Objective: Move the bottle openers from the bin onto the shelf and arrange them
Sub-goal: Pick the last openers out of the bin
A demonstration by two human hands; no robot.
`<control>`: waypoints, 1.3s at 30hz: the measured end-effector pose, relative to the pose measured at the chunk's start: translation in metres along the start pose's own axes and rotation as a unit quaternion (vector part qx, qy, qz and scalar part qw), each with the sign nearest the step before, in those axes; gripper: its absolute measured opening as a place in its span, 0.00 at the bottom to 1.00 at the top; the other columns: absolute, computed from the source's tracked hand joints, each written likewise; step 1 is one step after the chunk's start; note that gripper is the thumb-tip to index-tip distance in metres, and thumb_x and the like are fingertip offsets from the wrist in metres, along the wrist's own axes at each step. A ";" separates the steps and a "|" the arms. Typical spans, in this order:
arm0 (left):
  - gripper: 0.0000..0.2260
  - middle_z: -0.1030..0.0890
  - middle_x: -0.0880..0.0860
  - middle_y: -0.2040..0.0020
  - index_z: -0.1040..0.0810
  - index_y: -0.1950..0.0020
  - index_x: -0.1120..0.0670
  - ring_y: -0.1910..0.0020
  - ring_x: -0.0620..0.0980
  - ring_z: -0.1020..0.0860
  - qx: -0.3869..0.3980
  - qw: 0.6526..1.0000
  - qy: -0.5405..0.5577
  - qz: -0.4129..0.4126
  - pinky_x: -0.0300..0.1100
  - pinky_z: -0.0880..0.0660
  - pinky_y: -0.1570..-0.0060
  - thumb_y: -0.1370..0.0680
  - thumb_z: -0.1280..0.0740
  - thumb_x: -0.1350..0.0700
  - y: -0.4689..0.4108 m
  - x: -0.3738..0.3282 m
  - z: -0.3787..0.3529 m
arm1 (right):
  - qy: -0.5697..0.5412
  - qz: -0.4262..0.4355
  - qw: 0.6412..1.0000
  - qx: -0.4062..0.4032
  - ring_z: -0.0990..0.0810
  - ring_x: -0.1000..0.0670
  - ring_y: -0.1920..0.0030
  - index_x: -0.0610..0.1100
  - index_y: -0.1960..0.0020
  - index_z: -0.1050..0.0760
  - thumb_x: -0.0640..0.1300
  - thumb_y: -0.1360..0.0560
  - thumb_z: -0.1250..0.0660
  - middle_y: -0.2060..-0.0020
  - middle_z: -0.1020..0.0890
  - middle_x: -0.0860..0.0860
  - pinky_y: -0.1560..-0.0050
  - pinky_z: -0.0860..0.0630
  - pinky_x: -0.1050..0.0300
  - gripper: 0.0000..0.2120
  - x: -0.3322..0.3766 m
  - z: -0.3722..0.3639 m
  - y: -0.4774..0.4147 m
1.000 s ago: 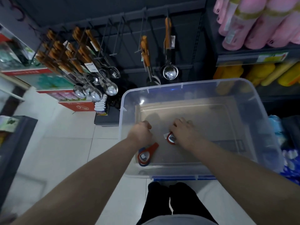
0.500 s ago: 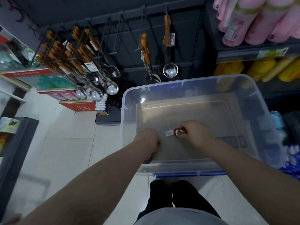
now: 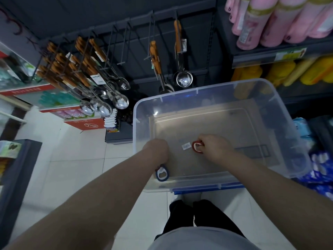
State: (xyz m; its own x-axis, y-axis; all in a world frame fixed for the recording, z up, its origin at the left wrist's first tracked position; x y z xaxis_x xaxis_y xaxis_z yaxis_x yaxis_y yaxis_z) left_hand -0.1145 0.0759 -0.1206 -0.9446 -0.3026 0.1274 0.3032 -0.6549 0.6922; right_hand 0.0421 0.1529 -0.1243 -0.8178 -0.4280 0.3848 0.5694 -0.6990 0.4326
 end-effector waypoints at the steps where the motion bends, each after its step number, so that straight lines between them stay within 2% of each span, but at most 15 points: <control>1: 0.11 0.22 0.57 0.41 0.23 0.40 0.60 0.41 0.56 0.23 0.017 1.000 -0.009 -0.003 0.47 0.26 0.43 0.21 0.37 0.59 0.001 -0.001 -0.008 | -0.001 -0.001 1.000 0.000 0.22 0.43 0.46 0.46 0.46 0.25 0.50 0.21 0.39 0.46 0.20 0.44 0.53 0.31 0.55 0.09 0.003 0.000 0.000; 3: 0.12 0.23 0.58 0.38 0.24 0.39 0.61 0.39 0.57 0.24 0.032 0.999 0.014 -0.011 0.47 0.26 0.40 0.20 0.40 0.60 0.002 -0.008 -0.021 | -0.002 -0.006 1.000 -0.002 0.22 0.43 0.46 0.47 0.46 0.25 0.50 0.21 0.39 0.46 0.20 0.45 0.51 0.29 0.54 0.09 0.004 0.001 0.002; 5: 0.13 0.24 0.60 0.38 0.25 0.38 0.62 0.38 0.57 0.25 0.006 0.996 0.093 -0.011 0.47 0.28 0.38 0.18 0.44 0.59 0.003 -0.018 -0.024 | 0.003 -0.016 1.000 -0.001 0.23 0.43 0.45 0.47 0.45 0.25 0.50 0.21 0.39 0.46 0.20 0.46 0.51 0.29 0.54 0.09 -0.002 0.001 0.005; 8: 0.12 0.22 0.62 0.42 0.26 0.42 0.62 0.43 0.58 0.23 -0.069 0.979 0.191 -0.012 0.43 0.28 0.49 0.18 0.42 0.55 0.000 -0.030 -0.006 | 0.006 -0.047 0.999 -0.003 0.22 0.43 0.46 0.47 0.46 0.25 0.47 0.22 0.39 0.46 0.20 0.45 0.53 0.31 0.56 0.07 -0.018 0.001 0.011; 10: 0.10 0.22 0.61 0.43 0.27 0.43 0.61 0.44 0.59 0.23 -0.086 0.978 0.191 -0.008 0.44 0.28 0.50 0.20 0.39 0.56 -0.004 -0.028 0.005 | 0.003 -0.060 0.998 -0.004 0.23 0.43 0.45 0.47 0.45 0.25 0.47 0.22 0.39 0.45 0.20 0.45 0.52 0.30 0.55 0.08 -0.027 0.002 0.013; 14: 0.12 0.24 0.60 0.38 0.25 0.39 0.63 0.38 0.58 0.25 0.001 0.998 0.063 -0.010 0.46 0.28 0.41 0.20 0.40 0.60 -0.004 -0.016 -0.007 | -0.002 -0.058 0.998 0.006 0.23 0.43 0.46 0.46 0.45 0.26 0.48 0.22 0.38 0.45 0.21 0.45 0.53 0.30 0.56 0.08 -0.029 0.000 0.017; 16: 0.14 0.24 0.61 0.37 0.25 0.38 0.64 0.38 0.58 0.25 0.017 0.996 0.086 -0.014 0.45 0.29 0.40 0.18 0.42 0.57 -0.002 -0.019 -0.017 | -0.003 -0.052 0.999 0.009 0.23 0.43 0.45 0.46 0.44 0.26 0.48 0.22 0.38 0.44 0.21 0.45 0.52 0.30 0.56 0.09 -0.025 -0.001 0.017; 19: 0.14 0.23 0.62 0.41 0.26 0.40 0.62 0.42 0.59 0.24 -0.047 0.976 0.211 -0.004 0.45 0.28 0.47 0.19 0.39 0.53 -0.006 -0.030 -0.005 | -0.007 -0.052 0.999 0.003 0.23 0.43 0.45 0.47 0.44 0.25 0.49 0.21 0.38 0.45 0.21 0.45 0.50 0.29 0.55 0.09 -0.026 0.001 0.016; 22: 0.12 0.22 0.61 0.43 0.26 0.42 0.61 0.44 0.59 0.23 -0.100 0.967 0.231 0.041 0.45 0.27 0.51 0.20 0.37 0.53 -0.009 -0.019 0.011 | 0.002 -0.061 0.998 0.010 0.23 0.43 0.45 0.47 0.45 0.25 0.48 0.22 0.37 0.45 0.21 0.45 0.51 0.29 0.56 0.08 -0.034 0.004 0.015; 24: 0.11 0.21 0.60 0.43 0.25 0.42 0.62 0.44 0.59 0.22 -0.038 0.979 0.185 0.073 0.44 0.25 0.50 0.19 0.39 0.56 -0.008 -0.006 0.002 | 0.006 -0.064 0.998 0.014 0.23 0.44 0.45 0.47 0.44 0.25 0.47 0.22 0.38 0.45 0.21 0.45 0.50 0.28 0.55 0.09 -0.036 0.005 0.015; 27: 0.12 0.20 0.61 0.42 0.23 0.39 0.62 0.43 0.59 0.20 0.073 0.978 0.174 0.091 0.49 0.23 0.42 0.21 0.37 0.60 0.002 -0.003 -0.021 | 0.010 -0.056 0.998 0.006 0.23 0.44 0.44 0.46 0.43 0.25 0.47 0.21 0.39 0.44 0.21 0.46 0.52 0.30 0.56 0.09 -0.034 0.004 0.013; 29: 0.13 0.21 0.60 0.40 0.24 0.38 0.62 0.41 0.58 0.22 0.051 0.978 0.193 0.058 0.47 0.25 0.42 0.19 0.41 0.58 0.000 -0.020 -0.022 | 0.004 -0.052 0.999 0.008 0.23 0.44 0.44 0.46 0.42 0.25 0.47 0.21 0.39 0.44 0.21 0.46 0.52 0.30 0.57 0.10 -0.032 0.004 0.012; 31: 0.15 0.21 0.60 0.42 0.24 0.40 0.62 0.41 0.58 0.23 -0.007 0.976 0.213 0.036 0.45 0.28 0.44 0.19 0.39 0.52 -0.005 -0.034 -0.015 | 0.000 -0.051 0.999 0.013 0.23 0.45 0.44 0.46 0.42 0.25 0.47 0.21 0.38 0.44 0.21 0.46 0.50 0.28 0.55 0.10 -0.034 0.004 0.011; 35: 0.14 0.19 0.57 0.48 0.21 0.48 0.59 0.48 0.55 0.21 -0.039 0.972 0.229 0.046 0.42 0.28 0.53 0.25 0.29 0.49 -0.015 -0.038 -0.010 | 0.007 -0.055 0.998 0.022 0.23 0.45 0.45 0.45 0.43 0.25 0.46 0.21 0.38 0.44 0.21 0.46 0.50 0.29 0.56 0.10 -0.048 0.004 0.011; 39: 0.19 0.20 0.57 0.59 0.20 0.58 0.59 0.60 0.53 0.22 -0.064 0.964 0.257 -0.006 0.41 0.30 0.61 0.28 0.28 0.42 -0.016 -0.062 0.001 | 0.015 -0.071 0.997 0.041 0.23 0.46 0.42 0.48 0.41 0.23 0.49 0.22 0.37 0.42 0.21 0.47 0.46 0.28 0.57 0.12 -0.058 0.003 0.015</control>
State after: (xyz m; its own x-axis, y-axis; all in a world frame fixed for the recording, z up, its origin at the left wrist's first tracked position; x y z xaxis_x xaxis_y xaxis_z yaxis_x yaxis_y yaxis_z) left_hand -0.0607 0.1058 -0.1389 -0.7707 -0.5765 -0.2712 0.3374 -0.7304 0.5938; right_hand 0.0983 0.1692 -0.1375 -0.8917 -0.3467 0.2909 0.4523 -0.7055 0.5456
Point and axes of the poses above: each hand's wrist, its own y-axis away from the middle knuckle, its own z-axis out of the back of the hand, x = y × z, the point moved 7 cm from there along -y, towards the middle knuckle
